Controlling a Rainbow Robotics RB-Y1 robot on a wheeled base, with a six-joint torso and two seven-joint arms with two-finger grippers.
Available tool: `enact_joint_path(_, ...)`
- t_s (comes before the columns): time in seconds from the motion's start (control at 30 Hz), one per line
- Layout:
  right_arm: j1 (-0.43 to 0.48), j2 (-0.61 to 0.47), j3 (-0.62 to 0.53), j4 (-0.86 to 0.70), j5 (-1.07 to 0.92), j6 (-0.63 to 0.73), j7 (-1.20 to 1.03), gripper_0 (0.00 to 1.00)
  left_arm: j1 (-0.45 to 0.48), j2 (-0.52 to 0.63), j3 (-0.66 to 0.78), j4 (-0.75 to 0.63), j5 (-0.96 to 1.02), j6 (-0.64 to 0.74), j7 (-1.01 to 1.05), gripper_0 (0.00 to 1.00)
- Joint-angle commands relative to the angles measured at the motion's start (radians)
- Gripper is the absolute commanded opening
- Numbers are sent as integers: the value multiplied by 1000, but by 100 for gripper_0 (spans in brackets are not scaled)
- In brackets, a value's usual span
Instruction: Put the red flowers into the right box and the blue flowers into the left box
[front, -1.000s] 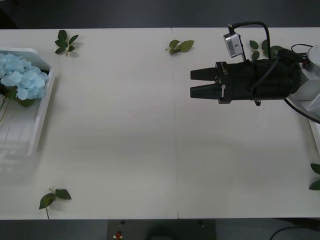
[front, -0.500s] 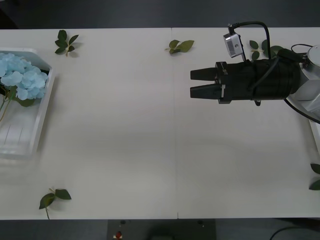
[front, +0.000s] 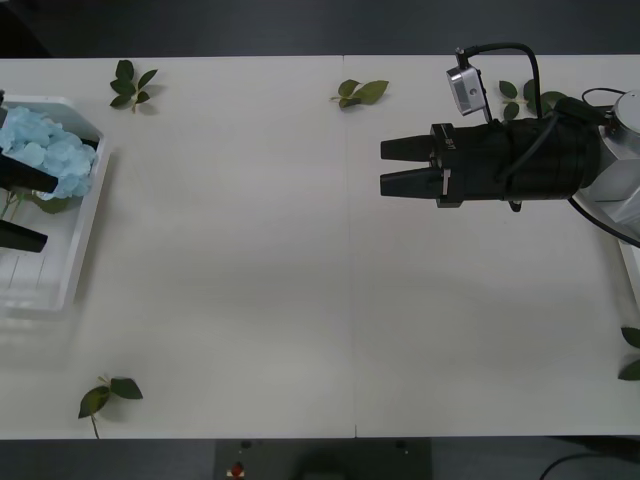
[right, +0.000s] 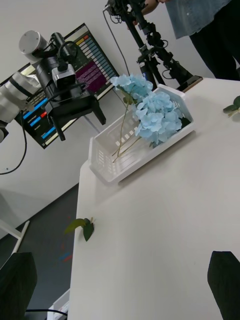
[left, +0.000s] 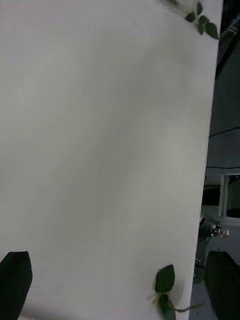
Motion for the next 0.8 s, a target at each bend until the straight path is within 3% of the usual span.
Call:
enact_joint_path(0.03,-2,8,0,-32,-8,0,20,100,-72,22,-113,-17,118,-78,-43,100)
enact_joint_path(0.4,-2,8,0,-32,-8,0,20,100,-170,53,-323,-20,285,-232,-43,100)
enact_joint_path(0.8,-2,8,0,-32,-8,0,20,100,-233,52,-300,-97,216,-178,-43,100)
